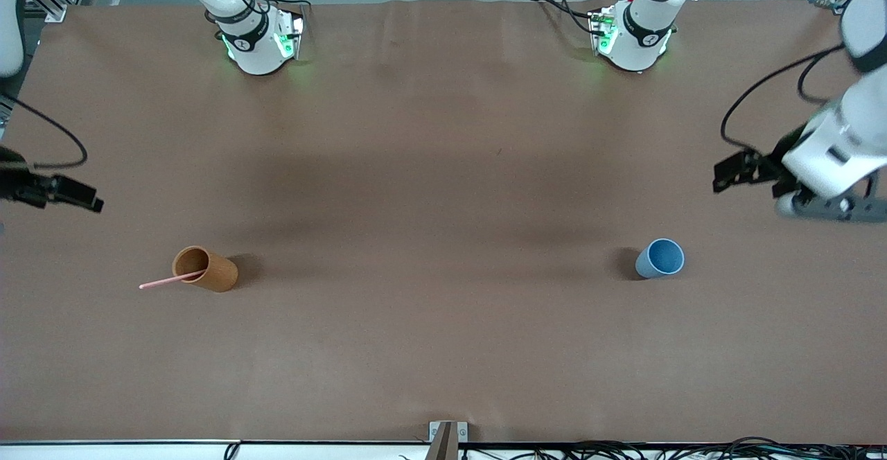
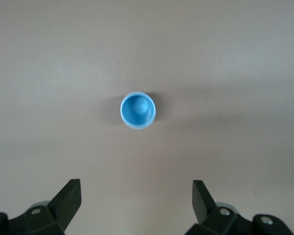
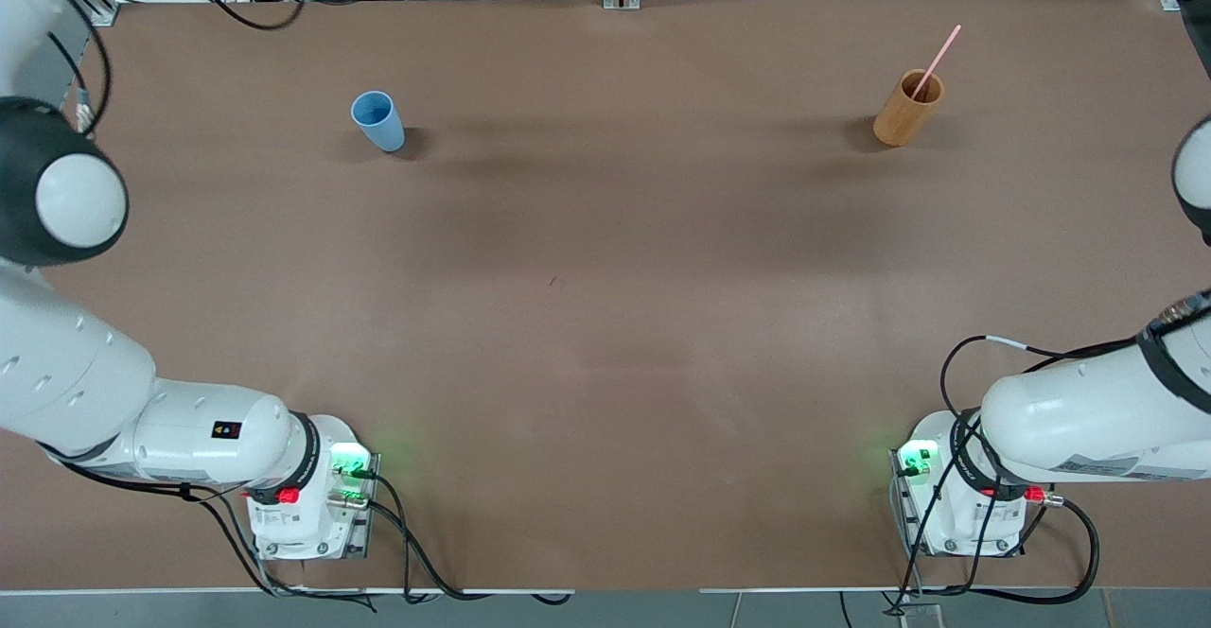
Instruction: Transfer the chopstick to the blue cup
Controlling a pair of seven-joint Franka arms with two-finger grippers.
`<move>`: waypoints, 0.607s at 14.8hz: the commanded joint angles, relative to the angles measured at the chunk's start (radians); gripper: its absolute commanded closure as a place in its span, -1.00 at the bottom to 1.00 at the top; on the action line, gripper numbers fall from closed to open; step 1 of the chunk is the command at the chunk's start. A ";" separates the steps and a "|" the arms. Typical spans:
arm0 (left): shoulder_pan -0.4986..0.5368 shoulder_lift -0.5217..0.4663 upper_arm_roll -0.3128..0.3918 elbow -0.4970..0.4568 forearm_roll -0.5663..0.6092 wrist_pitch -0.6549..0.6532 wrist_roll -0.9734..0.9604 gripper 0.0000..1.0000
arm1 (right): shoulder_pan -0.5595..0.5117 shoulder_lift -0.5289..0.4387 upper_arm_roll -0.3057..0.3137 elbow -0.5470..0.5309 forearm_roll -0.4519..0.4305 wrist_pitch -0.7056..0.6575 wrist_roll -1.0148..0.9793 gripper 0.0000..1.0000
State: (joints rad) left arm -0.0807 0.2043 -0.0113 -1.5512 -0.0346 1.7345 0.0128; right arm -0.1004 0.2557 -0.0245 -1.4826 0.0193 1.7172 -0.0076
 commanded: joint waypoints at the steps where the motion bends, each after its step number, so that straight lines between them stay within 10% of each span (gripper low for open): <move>1: 0.018 0.036 0.022 -0.133 0.007 0.196 0.067 -1.00 | -0.018 0.114 0.012 0.042 0.052 0.039 0.017 -1.00; 9: 0.016 0.206 0.039 -0.313 0.005 0.548 0.055 -1.00 | -0.031 0.372 0.012 0.197 0.125 0.156 0.101 -0.66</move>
State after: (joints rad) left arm -0.0585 0.3674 0.0222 -1.8556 -0.0346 2.2278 0.0748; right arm -0.1119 0.5910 -0.0214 -1.3372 0.1250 1.8755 0.0721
